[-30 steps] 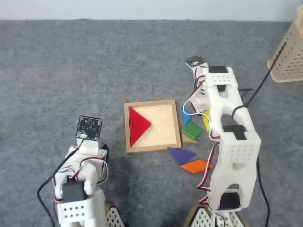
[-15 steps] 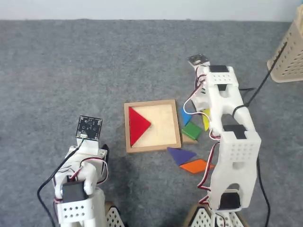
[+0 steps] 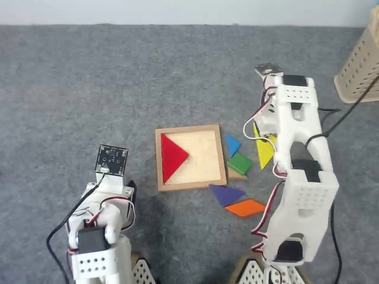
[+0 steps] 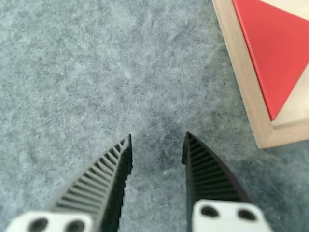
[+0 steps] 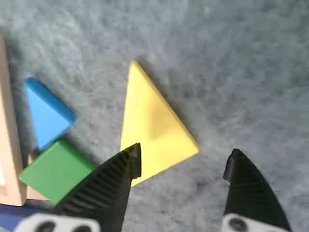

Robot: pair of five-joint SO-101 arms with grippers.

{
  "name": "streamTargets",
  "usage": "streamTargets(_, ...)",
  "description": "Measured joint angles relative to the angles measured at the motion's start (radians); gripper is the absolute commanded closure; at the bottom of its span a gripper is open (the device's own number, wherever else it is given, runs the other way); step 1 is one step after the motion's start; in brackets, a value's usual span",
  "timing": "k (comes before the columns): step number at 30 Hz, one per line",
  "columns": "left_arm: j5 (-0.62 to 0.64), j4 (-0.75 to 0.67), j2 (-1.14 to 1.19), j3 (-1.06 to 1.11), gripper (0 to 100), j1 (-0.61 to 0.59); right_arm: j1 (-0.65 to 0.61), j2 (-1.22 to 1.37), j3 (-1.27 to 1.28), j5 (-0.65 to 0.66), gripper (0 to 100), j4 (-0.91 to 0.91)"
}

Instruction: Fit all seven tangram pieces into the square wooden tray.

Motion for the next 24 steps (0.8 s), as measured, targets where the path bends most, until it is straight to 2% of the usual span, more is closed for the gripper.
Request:
streamTargets(4,0.0,0.0,0.0,0.0,83,0.0,0.003,0.086,-0.009,-0.002,65.8,0.002)
streamTargets(14,0.0,0.0,0.0,0.0,83,0.0,-0.035,0.103,-0.026,-0.002,65.8,0.003)
streamTargets(24,0.0,0.0,0.0,0.0,83,0.0,-0.083,-0.023,0.17,-0.037,65.9,-0.078)
